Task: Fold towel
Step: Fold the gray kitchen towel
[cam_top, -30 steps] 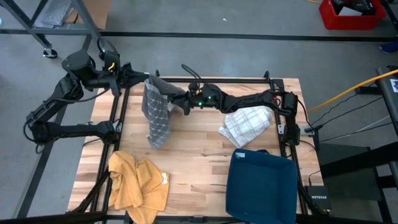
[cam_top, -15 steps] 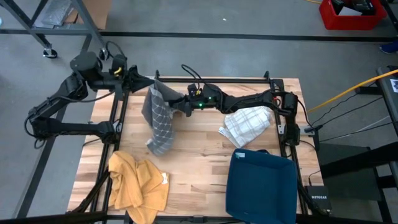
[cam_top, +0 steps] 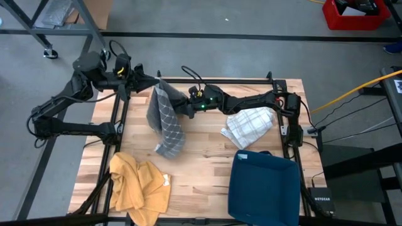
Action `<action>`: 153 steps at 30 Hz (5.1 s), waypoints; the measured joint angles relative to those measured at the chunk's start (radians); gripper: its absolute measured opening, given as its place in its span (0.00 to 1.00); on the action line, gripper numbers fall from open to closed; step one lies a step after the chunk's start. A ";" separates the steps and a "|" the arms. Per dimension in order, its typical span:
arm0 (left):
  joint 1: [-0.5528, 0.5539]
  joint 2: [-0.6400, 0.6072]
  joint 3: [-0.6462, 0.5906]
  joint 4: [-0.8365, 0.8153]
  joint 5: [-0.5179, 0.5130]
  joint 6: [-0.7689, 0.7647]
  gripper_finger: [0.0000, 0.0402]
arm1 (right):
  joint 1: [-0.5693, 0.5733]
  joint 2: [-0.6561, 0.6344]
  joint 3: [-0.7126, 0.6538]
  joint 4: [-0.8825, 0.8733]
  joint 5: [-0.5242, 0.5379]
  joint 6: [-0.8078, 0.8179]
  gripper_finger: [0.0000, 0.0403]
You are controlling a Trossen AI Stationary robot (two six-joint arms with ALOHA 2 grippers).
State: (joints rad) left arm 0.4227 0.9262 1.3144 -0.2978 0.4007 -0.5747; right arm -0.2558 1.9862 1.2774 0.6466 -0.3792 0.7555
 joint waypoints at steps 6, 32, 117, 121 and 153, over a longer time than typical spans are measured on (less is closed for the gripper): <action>0.000 0.000 0.000 -0.006 0.000 0.010 0.00 | 0.001 0.000 0.000 0.014 -0.067 0.000 0.38; 0.001 -0.010 0.000 -0.055 0.036 0.093 0.00 | 0.093 0.000 0.000 0.065 0.020 -0.218 0.02; -0.190 -0.014 0.000 -0.141 0.169 0.426 0.00 | 0.072 0.049 0.002 0.020 -0.081 0.034 0.40; -0.190 -0.014 0.000 -0.141 0.168 0.420 0.00 | 0.087 0.105 0.001 0.067 -0.065 0.092 0.40; -0.189 -0.014 0.000 -0.166 0.167 0.418 0.00 | 0.086 0.141 0.000 0.350 -0.338 0.131 0.40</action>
State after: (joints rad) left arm 0.2333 0.9119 1.3144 -0.4639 0.5682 -0.1566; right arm -0.1700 2.1273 1.2778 0.9967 -0.7172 0.8867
